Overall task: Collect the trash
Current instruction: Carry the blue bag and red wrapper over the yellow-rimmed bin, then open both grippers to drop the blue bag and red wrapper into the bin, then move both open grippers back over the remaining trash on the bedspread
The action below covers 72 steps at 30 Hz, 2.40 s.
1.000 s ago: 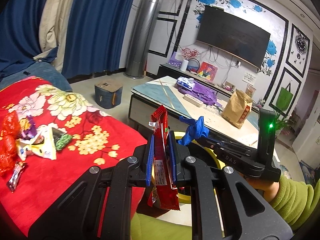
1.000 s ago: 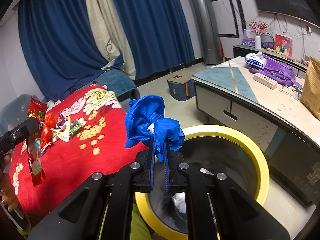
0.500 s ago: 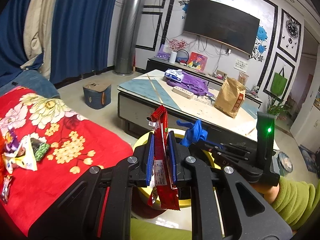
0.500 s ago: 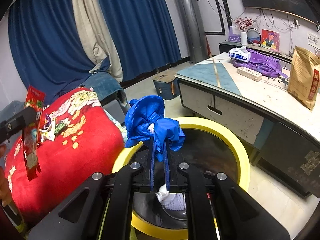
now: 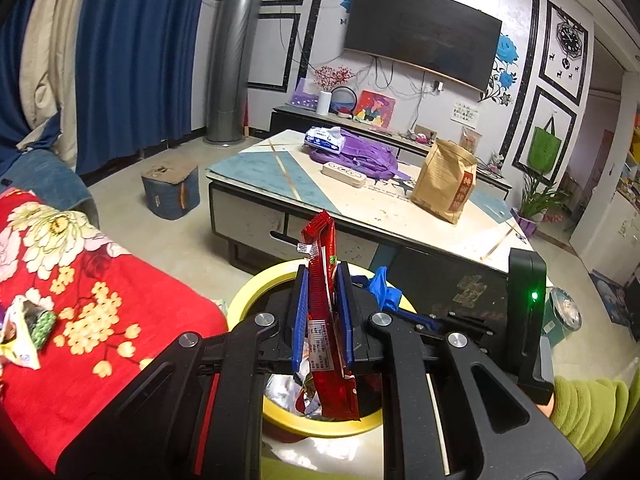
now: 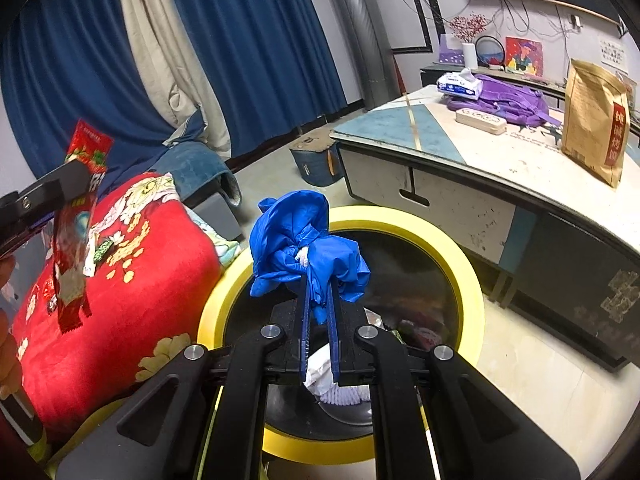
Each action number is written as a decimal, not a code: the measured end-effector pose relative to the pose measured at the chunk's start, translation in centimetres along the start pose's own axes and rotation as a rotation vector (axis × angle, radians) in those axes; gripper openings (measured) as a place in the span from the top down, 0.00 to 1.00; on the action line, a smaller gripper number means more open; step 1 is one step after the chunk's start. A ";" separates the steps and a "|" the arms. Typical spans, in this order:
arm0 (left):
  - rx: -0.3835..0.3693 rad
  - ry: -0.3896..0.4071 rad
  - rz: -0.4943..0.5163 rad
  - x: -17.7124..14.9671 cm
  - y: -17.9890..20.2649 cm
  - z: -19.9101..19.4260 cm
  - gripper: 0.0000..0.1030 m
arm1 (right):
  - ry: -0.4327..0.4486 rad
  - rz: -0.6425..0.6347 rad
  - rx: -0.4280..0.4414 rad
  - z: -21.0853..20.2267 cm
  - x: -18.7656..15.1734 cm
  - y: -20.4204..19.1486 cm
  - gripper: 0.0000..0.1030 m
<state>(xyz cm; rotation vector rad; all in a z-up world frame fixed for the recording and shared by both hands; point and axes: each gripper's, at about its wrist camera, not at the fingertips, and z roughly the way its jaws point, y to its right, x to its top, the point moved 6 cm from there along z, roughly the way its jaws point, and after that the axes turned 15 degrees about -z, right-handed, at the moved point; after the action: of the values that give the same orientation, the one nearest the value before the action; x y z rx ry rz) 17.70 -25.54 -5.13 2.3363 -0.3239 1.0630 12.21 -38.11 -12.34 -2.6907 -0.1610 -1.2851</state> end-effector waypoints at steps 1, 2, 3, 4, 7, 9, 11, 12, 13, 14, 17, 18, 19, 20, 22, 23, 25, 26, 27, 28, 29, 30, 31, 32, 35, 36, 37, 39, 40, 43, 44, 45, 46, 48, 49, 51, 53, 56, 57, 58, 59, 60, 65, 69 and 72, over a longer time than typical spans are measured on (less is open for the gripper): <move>0.000 -0.004 -0.002 0.0 0.1 0.3 0.91 | -0.002 0.004 0.001 0.0 -0.1 0.1 0.91; -0.001 -0.007 -0.005 -0.1 0.2 0.6 0.91 | -0.008 0.013 0.003 0.2 -0.4 0.3 0.91; -0.003 -0.011 -0.008 -0.1 0.2 0.8 0.91 | -0.014 0.019 0.002 0.3 -0.5 0.4 0.90; -0.005 -0.018 -0.011 -0.1 0.1 1.1 0.91 | -0.020 0.027 0.004 0.4 -0.7 0.5 0.90; 0.001 -0.041 -0.023 -0.3 -0.2 2.3 0.91 | -0.024 0.047 0.006 0.6 -1.0 0.7 0.90; -0.001 -0.058 -0.038 -0.3 -0.4 2.9 0.91 | -0.022 0.057 0.007 0.6 -1.0 0.9 0.90; -0.003 -0.073 -0.048 -0.3 -0.5 3.5 0.91 | -0.021 0.067 0.007 0.7 -1.0 1.3 0.89; -0.001 -0.079 -0.048 -0.3 -0.5 3.8 0.91 | -0.020 0.072 0.006 0.7 -1.1 1.4 0.88; 0.003 -0.080 -0.048 -0.3 -0.5 4.1 0.91 | -0.022 0.077 0.004 0.7 -1.2 1.5 0.83; 0.005 -0.080 -0.050 -0.2 -0.5 4.3 0.91 | -0.027 0.089 0.004 0.8 -1.3 1.7 0.78; 0.015 -0.082 -0.058 0.0 -0.9 4.7 0.74 | -0.034 0.136 0.010 0.9 -1.8 2.2 0.60; 0.021 -0.079 -0.060 -0.1 -1.0 4.6 0.56 | -0.039 0.149 0.005 1.0 -2.0 2.5 0.58; 0.014 -0.077 -0.073 -0.2 -1.2 4.4 0.49 | -0.041 0.157 0.001 1.1 -2.0 2.7 0.58; 0.011 -0.075 -0.083 -0.2 -1.4 4.2 0.47 | -0.042 0.166 -0.003 1.1 -2.1 2.9 0.56; 0.024 -0.063 -0.094 -0.1 -1.8 3.9 0.32 | -0.041 0.176 -0.009 1.1 -2.2 3.0 0.50; 0.028 -0.057 -0.102 0.0 -2.1 3.6 0.30 | -0.038 0.179 -0.014 1.1 -2.2 3.1 0.47; 0.039 -0.044 -0.120 0.0 -2.7 3.0 0.23 | -0.033 0.176 -0.014 1.0 -2.1 3.0 0.44; 0.050 -0.039 -0.126 0.1 -2.9 2.8 0.19 | -0.030 0.173 -0.014 0.9 -2.0 2.9 0.43; 0.060 -0.034 -0.132 0.1 -3.1 2.5 0.12 | -0.030 0.171 -0.017 0.9 -2.0 2.8 0.42; 0.065 -0.029 -0.135 0.2 -3.3 2.3 0.11 | -0.029 0.170 -0.017 0.9 -1.9 2.8 0.40; 0.080 -0.019 -0.137 0.2 -3.5 1.9 0.11 | -0.028 0.166 -0.016 0.9 -1.8 2.7 0.38; 0.104 -0.010 -0.131 0.2 -3.8 1.6 0.11 | -0.026 0.162 -0.017 0.9 -1.8 2.6 0.35; 0.136 0.001 -0.120 0.1 -4.0 1.3 0.11 | -0.024 0.158 -0.017 0.8 -1.7 2.4 0.32; 0.153 0.007 -0.110 0.2 -4.1 1.2 0.11 | -0.023 0.155 -0.017 0.8 -1.6 2.3 0.31; 0.176 0.029 -0.090 0.0 -4.6 -0.2 0.11 | -0.016 0.142 -0.022 0.6 -1.4 2.1 0.27; 0.181 0.034 -0.085 -0.1 -4.8 -0.6 0.11 | -0.012 0.136 -0.023 0.5 -1.3 2.0 0.26; 0.186 0.038 -0.082 -0.2 -4.9 -0.8 0.11 | -0.010 0.130 -0.024 0.4 -1.2 1.9 0.26; 0.202 0.050 -0.079 -0.3 -5.1 -1.6 0.11 | -0.006 0.117 -0.022 0.3 -0.9 1.5 0.25; 0.206 0.055 -0.081 -0.3 -5.2 -1.9 0.11 | -0.002 0.108 -0.016 0.1 -0.8 1.2 0.25; 0.220 0.076 -0.077 -0.4 -5.5 -2.8 0.11 | 0.006 0.079 -0.006 -0.3 -0.2 0.3 0.24; 0.227 0.086 -0.075 -0.4 -5.6 -3.3 0.11 | 0.013 0.066 0.000 -0.5 0.1 -0.1 0.23; 0.232 0.093 -0.074 -0.4 -5.7 -3.5 0.11 | 0.017 0.057 0.004 -0.7 0.4 -0.4 0.23; 0.236 0.100 -0.073 -0.4 -5.8 -3.7 0.11 | 0.021 0.047 0.008 -0.8 0.6 -0.8 0.23; 0.257 0.122 -0.067 -0.4 -6.1 -4.5 0.11 | 0.029 0.022 0.018 -1.0 1.1 -1.7 0.23; 0.265 0.130 -0.067 -0.4 -6.3 -4.9 0.11 | 0.030 0.012 0.021 -1.1 1.2 -2.1 0.23; 0.279 0.145 -0.070 -0.2 -6.6 -5.6 0.11 | 0.033 -0.004 0.032 -1.3 1.4 -2.8 0.23; 0.291 0.162 -0.077 -0.1 -7.0 -6.2 0.11 | 0.037 -0.027 0.041 -1.5 1.8 -3.7 0.22; 0.307 0.194 -0.089 0.1 -7.7 -7.5 0.11 | 0.050 -0.065 0.056 -1.9 2.2 -5.1 0.19; 0.314 0.202 -0.091 0.1 -7.9 -7.8 0.11 | 0.054 -0.077 0.058 -2.0 2.4 -5.6 0.19; 0.321 0.208 -0.092 0.1 -8.0 -8.0 0.11 | 0.059 -0.089 0.063 -2.2 2.6 -6.1 0.19; 0.334 0.220 -0.090 0.1 -8.3 -8.5 0.11 | 0.061 -0.095 0.066 -2.3 2.6 -6.4 0.19; 0.340 0.228 -0.089 0.1 -8.4 -8.8 0.11 | 0.064 -0.103 0.072 -2.4 2.7 -6.8 0.19; 0.370 0.270 -0.087 0.3 -9.4 -10.7 0.11 | 0.063 -0.147 0.103 -2.6 3.3 -8.7 0.19; 0.389 0.300 -0.100 0.6 -10.4 -12.1 0.11 | 0.067 -0.182 0.146 -2.6 4.1 -10.8 0.19; 0.404 0.314 -0.115 0.5 -11.1 -13.0 0.11 | 0.069 -0.213 0.172 -2.7 4.7 -12.3 0.19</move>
<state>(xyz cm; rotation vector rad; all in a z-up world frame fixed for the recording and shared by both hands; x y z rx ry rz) 14.70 -9.07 -1.98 2.4345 0.1581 1.5238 11.09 -26.38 -5.88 -2.5335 -0.5365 -1.3502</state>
